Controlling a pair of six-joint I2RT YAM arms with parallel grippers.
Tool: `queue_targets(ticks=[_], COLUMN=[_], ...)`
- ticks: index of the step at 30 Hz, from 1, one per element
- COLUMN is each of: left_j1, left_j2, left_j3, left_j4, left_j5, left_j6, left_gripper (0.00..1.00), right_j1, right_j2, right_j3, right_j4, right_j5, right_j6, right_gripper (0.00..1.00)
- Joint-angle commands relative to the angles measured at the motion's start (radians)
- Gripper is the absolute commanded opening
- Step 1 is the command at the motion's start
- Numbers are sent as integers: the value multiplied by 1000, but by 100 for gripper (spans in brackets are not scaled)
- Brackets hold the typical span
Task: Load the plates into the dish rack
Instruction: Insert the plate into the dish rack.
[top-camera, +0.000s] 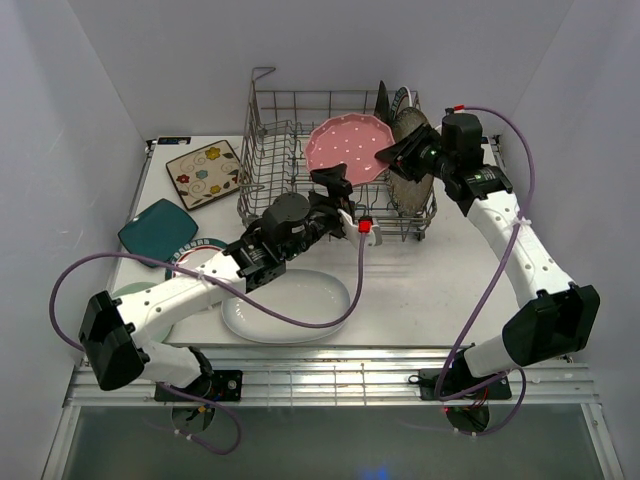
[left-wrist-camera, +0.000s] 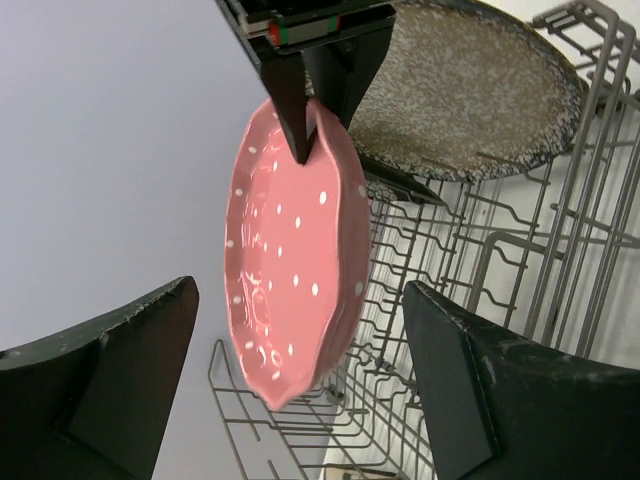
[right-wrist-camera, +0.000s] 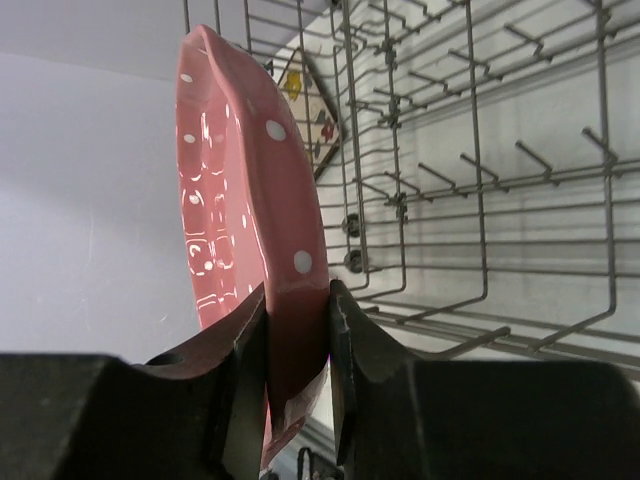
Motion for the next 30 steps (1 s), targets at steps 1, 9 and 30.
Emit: queue_targets(ticks=[1,9,30], left_j1=[-3,-3,350], left_j2=[-104,-280,-299], left_j3=[-5,-92,-190], left_j4=[13,21,182], left_j5=[44,56,-150], left_j6=[-101,-343,-703], left_gripper=[94,96,97], right_j1=[-1,28,375], right_j2=[-35,2,344], right_j3=[109,122,327], right_j4=[189,375,881], right_j5=[60,234,1247], right_j6=[-47,-279,-1213], right_gripper=[8,8,8])
